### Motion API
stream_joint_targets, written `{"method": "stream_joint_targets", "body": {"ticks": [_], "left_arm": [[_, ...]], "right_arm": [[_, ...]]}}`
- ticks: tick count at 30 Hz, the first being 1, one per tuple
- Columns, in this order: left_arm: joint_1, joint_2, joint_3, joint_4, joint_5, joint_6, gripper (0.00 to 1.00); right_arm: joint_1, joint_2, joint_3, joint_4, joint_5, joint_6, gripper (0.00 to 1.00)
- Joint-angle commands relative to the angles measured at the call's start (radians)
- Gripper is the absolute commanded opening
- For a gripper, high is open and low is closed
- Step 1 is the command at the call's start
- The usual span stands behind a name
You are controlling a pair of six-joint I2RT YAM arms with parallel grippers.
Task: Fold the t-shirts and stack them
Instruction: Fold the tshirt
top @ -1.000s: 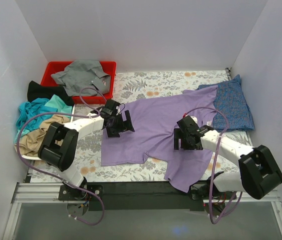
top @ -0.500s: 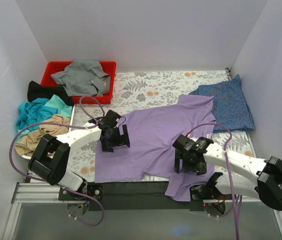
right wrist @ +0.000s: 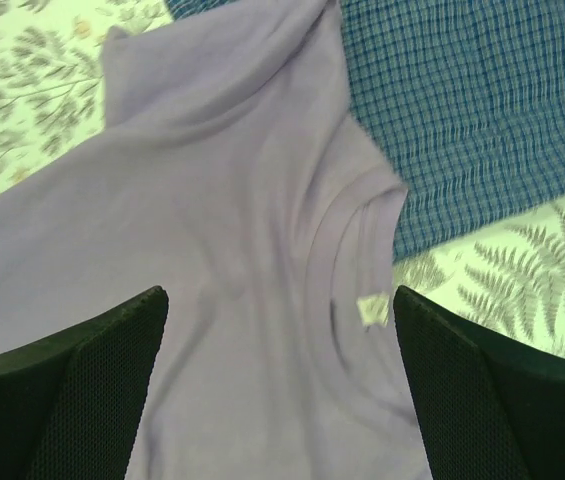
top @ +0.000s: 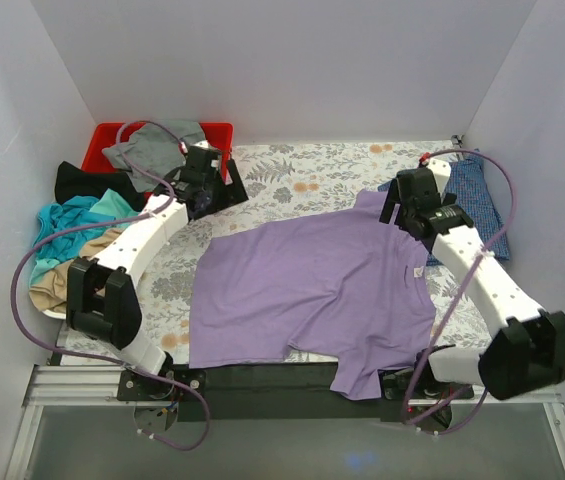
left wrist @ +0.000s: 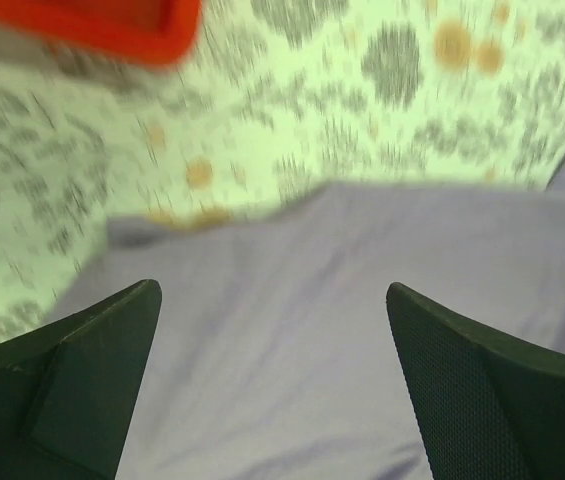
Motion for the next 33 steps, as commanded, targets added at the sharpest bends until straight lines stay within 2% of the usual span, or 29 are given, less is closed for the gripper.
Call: {"method": "stream_joint_targets", "body": {"ticks": [1, 6, 13, 15, 22, 26, 32, 33], "left_arm": [[0.126, 0.082, 0.02, 0.14, 0.07, 0.072, 0.95], [0.179, 0.263, 0.072, 0.179, 0.172, 0.091, 0.95], [0.182, 0.346, 0.052, 0.223, 0.341, 0.094, 0.95], [0.182, 0.357, 0.058, 0.223, 0.347, 0.099, 0.95], [0.202, 0.414, 0.084, 0.186, 0.37, 0.105, 0.94], [0.205, 0.435, 0.101, 0.163, 0.384, 0.111, 0.94], [0.205, 0.463, 0.11, 0.134, 0.388, 0.122, 0.91], [0.205, 0.464, 0.109, 0.131, 0.387, 0.123, 0.91]], "right_arm": [[-0.103, 0.143, 0.04, 0.214, -0.08, -0.223, 0.98], [-0.235, 0.382, 0.195, 0.279, -0.168, -0.275, 0.99], [-0.358, 0.625, 0.416, 0.333, -0.251, -0.263, 0.98], [-0.413, 0.723, 0.479, 0.333, -0.356, -0.238, 0.98], [-0.464, 0.88, 0.599, 0.359, -0.51, -0.183, 0.94], [-0.49, 0.926, 0.605, 0.356, -0.617, -0.139, 0.89], [-0.496, 0.912, 0.556, 0.365, -0.719, -0.116, 0.7], [-0.496, 0.895, 0.542, 0.367, -0.723, -0.117, 0.56]]}}
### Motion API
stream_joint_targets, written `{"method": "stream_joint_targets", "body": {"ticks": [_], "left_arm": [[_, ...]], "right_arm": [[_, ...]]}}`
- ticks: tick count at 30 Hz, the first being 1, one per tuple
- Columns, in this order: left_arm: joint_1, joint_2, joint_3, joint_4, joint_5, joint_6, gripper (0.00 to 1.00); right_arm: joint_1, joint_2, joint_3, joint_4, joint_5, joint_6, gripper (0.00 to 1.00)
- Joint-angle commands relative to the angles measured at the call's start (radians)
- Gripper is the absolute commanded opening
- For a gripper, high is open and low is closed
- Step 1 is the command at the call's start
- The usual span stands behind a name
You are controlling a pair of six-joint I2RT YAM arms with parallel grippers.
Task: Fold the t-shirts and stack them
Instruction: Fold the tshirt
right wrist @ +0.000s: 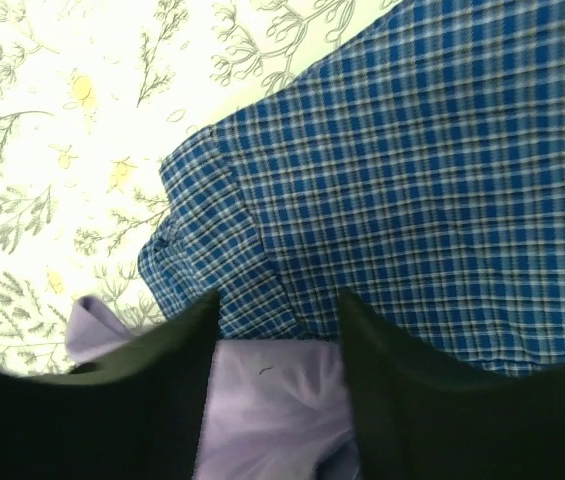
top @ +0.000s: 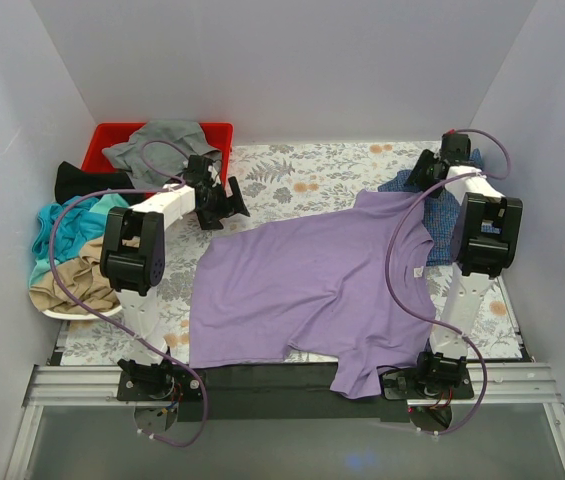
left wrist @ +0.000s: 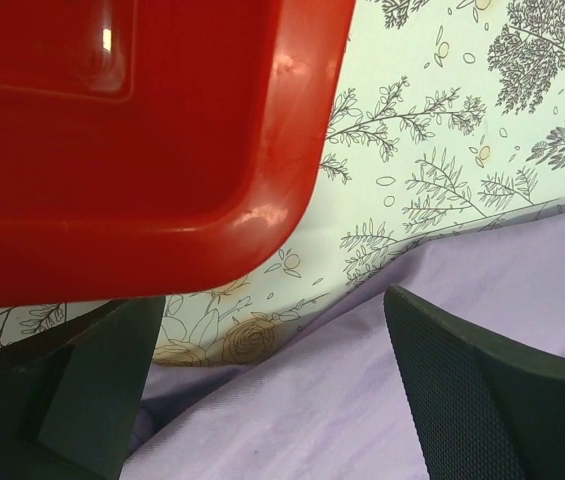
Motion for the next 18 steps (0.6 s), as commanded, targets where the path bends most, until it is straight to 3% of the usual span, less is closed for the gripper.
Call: {"method": "stream_joint_targets", "body": {"ticks": [1, 2, 3, 6, 10, 18], "left_arm": [[0.004, 0.033, 0.015, -0.051, 0.009, 0.024, 0.91], [0.004, 0.035, 0.013, -0.053, 0.009, 0.024, 0.9], [0.004, 0.038, 0.01, -0.053, 0.011, 0.027, 0.9], [0.004, 0.044, 0.005, -0.054, 0.02, 0.027, 0.89], [0.004, 0.05, 0.002, -0.056, 0.028, 0.03, 0.88], [0.004, 0.046, 0.011, -0.057, 0.032, 0.033, 0.86]], "right_arm": [[-0.002, -0.055, -0.032, 0.032, -0.082, 0.024, 0.51], [-0.002, -0.063, -0.051, 0.036, -0.088, 0.014, 0.46], [-0.002, -0.072, -0.056, 0.039, -0.095, 0.01, 0.36], [-0.002, -0.096, -0.076, 0.039, -0.099, -0.001, 0.26], [-0.002, -0.116, -0.085, 0.044, -0.109, -0.029, 0.02], [-0.002, -0.202, -0.101, 0.127, -0.209, -0.114, 0.01]]}}
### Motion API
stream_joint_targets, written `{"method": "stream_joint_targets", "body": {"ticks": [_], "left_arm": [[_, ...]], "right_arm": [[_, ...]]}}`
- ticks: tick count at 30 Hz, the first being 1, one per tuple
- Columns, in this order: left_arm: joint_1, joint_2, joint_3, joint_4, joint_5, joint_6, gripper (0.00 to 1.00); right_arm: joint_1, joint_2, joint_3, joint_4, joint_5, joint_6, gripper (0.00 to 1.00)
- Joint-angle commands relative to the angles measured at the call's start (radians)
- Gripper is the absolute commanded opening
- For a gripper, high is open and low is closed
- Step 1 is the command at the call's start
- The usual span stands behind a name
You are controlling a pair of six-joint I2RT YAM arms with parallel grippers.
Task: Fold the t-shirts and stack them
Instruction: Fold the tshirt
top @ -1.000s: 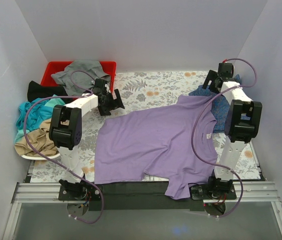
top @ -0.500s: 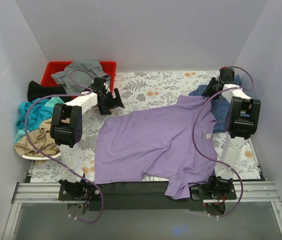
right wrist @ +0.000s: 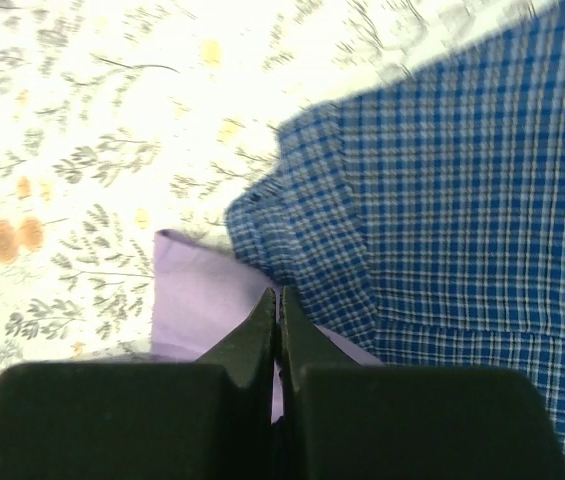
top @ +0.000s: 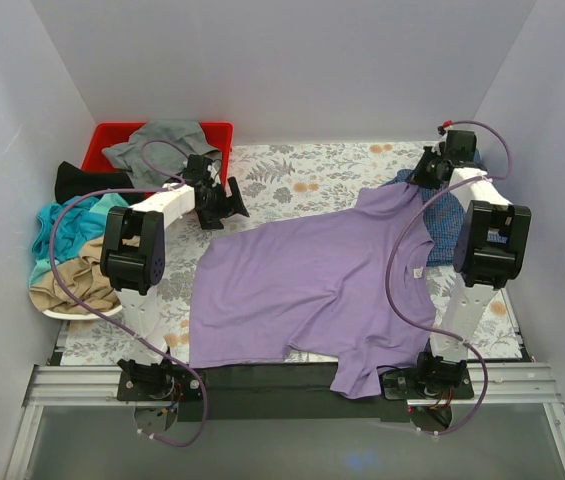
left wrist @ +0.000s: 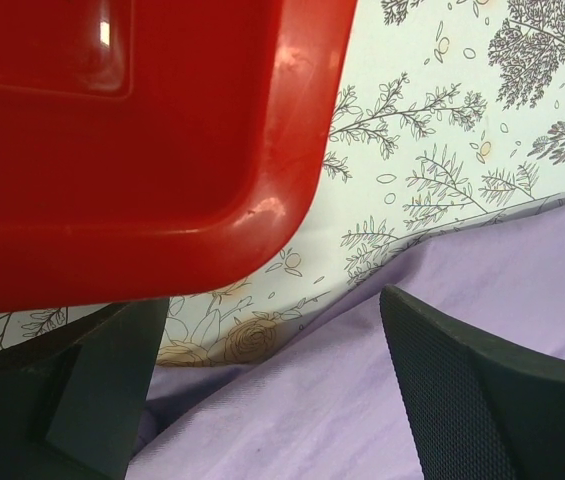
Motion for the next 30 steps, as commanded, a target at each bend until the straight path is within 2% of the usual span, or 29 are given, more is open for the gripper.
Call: {"method": "stream_joint_targets", "body": {"ticks": [1, 4, 9, 14, 18, 22, 25, 26, 28, 29, 30], "left_arm": [[0.0, 0.035, 0.002, -0.046, 0.013, 0.018, 0.86], [0.0, 0.038, 0.004, -0.046, 0.021, 0.021, 0.86], [0.0, 0.032, -0.004, -0.059, 0.045, 0.022, 0.84], [0.0, -0.014, -0.039, -0.056, 0.048, 0.019, 0.84], [0.0, -0.054, -0.076, -0.055, 0.065, 0.021, 0.82], [0.0, -0.075, -0.094, -0.081, 0.085, 0.027, 0.63], [0.0, -0.092, -0.119, -0.082, 0.078, 0.029, 0.58], [0.0, -0.094, -0.117, -0.087, 0.073, 0.032, 0.52], [0.0, -0.092, -0.113, -0.108, 0.053, 0.033, 0.49], [0.0, -0.091, -0.108, -0.112, 0.048, 0.036, 0.43], [0.0, -0.091, -0.11, -0.116, 0.047, 0.038, 0.42]], "right_arm": [[0.0, -0.093, -0.01, 0.081, -0.071, -0.067, 0.01], [0.0, -0.11, -0.018, 0.068, -0.077, -0.081, 0.01], [0.009, -0.154, -0.053, -0.001, -0.223, -0.123, 0.01], [0.052, -0.296, -0.196, -0.063, -0.237, -0.171, 0.01], [0.085, -0.461, -0.381, -0.074, -0.237, -0.171, 0.01], [0.108, -0.578, -0.499, -0.143, -0.226, -0.159, 0.01], [0.124, -0.632, -0.579, -0.246, -0.178, -0.142, 0.01], [0.125, -0.645, -0.602, -0.27, -0.107, -0.116, 0.01], [0.157, -0.704, -0.648, -0.298, -0.021, -0.076, 0.01], [0.158, -0.725, -0.696, -0.321, 0.039, -0.038, 0.01], [0.159, -0.765, -0.716, -0.333, 0.068, -0.013, 0.01]]}}
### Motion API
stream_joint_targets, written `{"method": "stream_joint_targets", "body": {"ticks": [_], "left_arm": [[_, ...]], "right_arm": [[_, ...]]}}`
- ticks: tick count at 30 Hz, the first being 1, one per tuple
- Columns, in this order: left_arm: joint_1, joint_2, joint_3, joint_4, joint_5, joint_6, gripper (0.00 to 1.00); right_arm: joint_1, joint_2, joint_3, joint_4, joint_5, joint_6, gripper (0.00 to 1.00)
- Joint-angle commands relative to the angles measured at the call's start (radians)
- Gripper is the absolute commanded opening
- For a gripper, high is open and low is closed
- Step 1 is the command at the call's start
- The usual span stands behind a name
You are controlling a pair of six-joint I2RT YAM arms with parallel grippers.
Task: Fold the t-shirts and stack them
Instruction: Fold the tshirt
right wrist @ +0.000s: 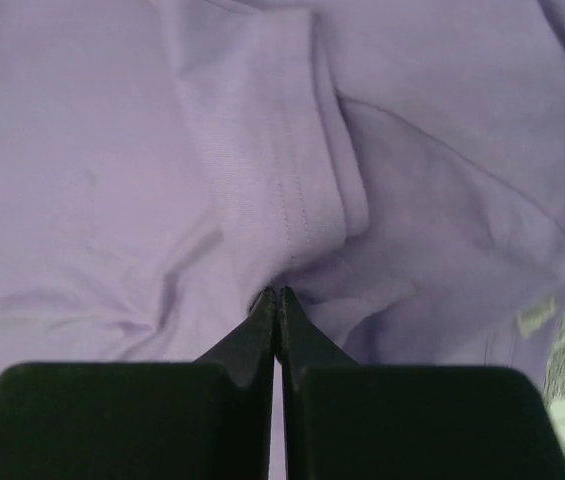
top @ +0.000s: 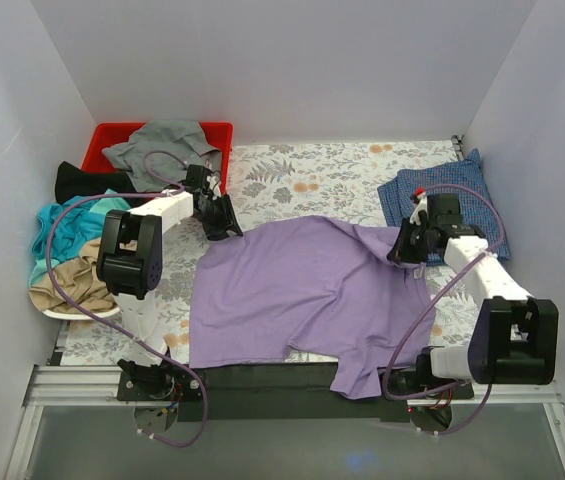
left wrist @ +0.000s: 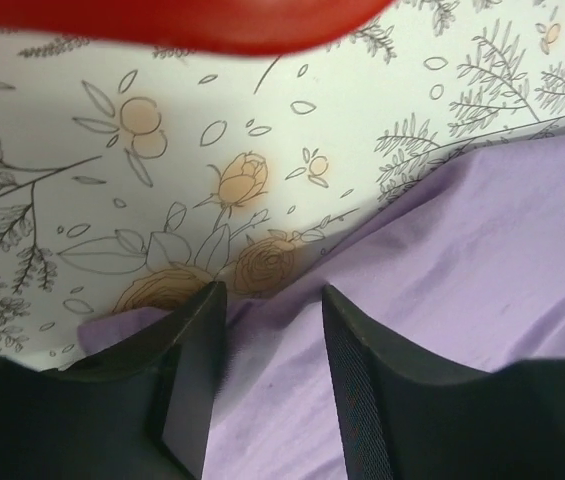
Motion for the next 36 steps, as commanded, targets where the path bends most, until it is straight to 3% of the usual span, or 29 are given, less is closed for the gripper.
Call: {"method": "stream_joint_targets", "body": {"ticks": [1, 8, 9, 10, 11, 17, 24, 31, 36], "left_arm": [[0.0, -0.042, -0.015, -0.065, -0.022, 0.02, 0.41], [0.0, -0.051, -0.031, -0.092, -0.065, 0.036, 0.33], [0.0, -0.054, -0.032, -0.1, -0.076, 0.039, 0.29], [0.0, -0.057, -0.037, -0.1, -0.082, 0.042, 0.1], [0.0, -0.063, -0.04, -0.1, -0.102, 0.046, 0.0], [0.0, -0.129, -0.098, -0.083, -0.174, 0.051, 0.0], [0.0, -0.251, -0.173, -0.016, -0.159, 0.063, 0.0], [0.0, -0.367, -0.164, 0.067, -0.154, 0.097, 0.0], [-0.001, -0.4, -0.159, 0.044, -0.059, 0.112, 0.0]], "right_arm": [[0.015, -0.096, -0.081, -0.119, 0.171, 0.1, 0.01], [0.021, -0.289, -0.184, -0.202, 0.418, 0.229, 0.01], [0.021, -0.301, -0.183, -0.202, 0.427, 0.231, 0.1], [0.021, -0.314, -0.178, -0.202, 0.433, 0.236, 0.19], [0.023, -0.332, -0.172, -0.201, 0.447, 0.237, 0.38], [0.021, -0.299, -0.074, -0.107, 0.407, 0.211, 0.45], [0.038, -0.116, -0.022, 0.055, 0.176, 0.182, 0.45], [0.137, 0.113, 0.07, 0.086, 0.03, 0.128, 0.45], [0.222, 0.202, 0.109, 0.092, -0.016, 0.119, 0.45]]}}
